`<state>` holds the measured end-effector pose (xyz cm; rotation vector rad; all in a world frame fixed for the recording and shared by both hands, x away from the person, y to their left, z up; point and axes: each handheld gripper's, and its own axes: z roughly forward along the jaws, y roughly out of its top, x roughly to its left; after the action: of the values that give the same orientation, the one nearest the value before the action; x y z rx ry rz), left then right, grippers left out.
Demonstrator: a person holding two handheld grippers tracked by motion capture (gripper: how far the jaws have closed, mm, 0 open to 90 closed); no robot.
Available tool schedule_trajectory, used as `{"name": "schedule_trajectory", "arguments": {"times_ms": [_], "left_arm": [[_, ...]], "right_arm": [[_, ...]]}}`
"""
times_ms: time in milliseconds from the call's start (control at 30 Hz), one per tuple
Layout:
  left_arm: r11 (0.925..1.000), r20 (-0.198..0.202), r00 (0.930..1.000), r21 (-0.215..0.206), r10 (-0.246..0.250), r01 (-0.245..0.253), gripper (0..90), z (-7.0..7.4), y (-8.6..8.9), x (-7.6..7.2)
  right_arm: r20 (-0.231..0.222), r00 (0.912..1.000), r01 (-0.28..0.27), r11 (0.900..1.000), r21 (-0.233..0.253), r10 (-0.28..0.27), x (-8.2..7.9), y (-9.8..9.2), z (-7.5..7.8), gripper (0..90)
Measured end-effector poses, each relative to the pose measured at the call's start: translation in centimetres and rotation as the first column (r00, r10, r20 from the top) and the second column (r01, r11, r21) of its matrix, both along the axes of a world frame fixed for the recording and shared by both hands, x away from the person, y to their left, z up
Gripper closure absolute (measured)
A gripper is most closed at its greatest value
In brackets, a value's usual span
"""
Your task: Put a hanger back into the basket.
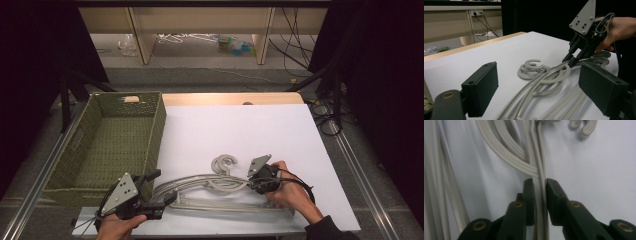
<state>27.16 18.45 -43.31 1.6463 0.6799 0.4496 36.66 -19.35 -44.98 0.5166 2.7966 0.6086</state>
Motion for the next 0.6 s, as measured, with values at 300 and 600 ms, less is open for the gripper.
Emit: {"name": "schedule_trajectory", "arguments": {"times_ms": [300, 600], "left_arm": [[0.9997, -0.023, 0.9997, -0.022, 0.008, -0.009, 15.9, 0.2, -0.2, 0.0], [0.9969, -0.045, 0.9987, 0.074, -0.024, 0.027, 16.3, 1.5, -3.2, 0.5]], "right_arm": [[0.091, 0.992, -0.084, 0.996, -0.036, 0.087, -0.7, 0.1, 1.5, 81.7], [0.183, 0.9698, -0.157, 0.987, -0.033, 0.161, -2.3, -0.4, 3.8, 81.6]]}}
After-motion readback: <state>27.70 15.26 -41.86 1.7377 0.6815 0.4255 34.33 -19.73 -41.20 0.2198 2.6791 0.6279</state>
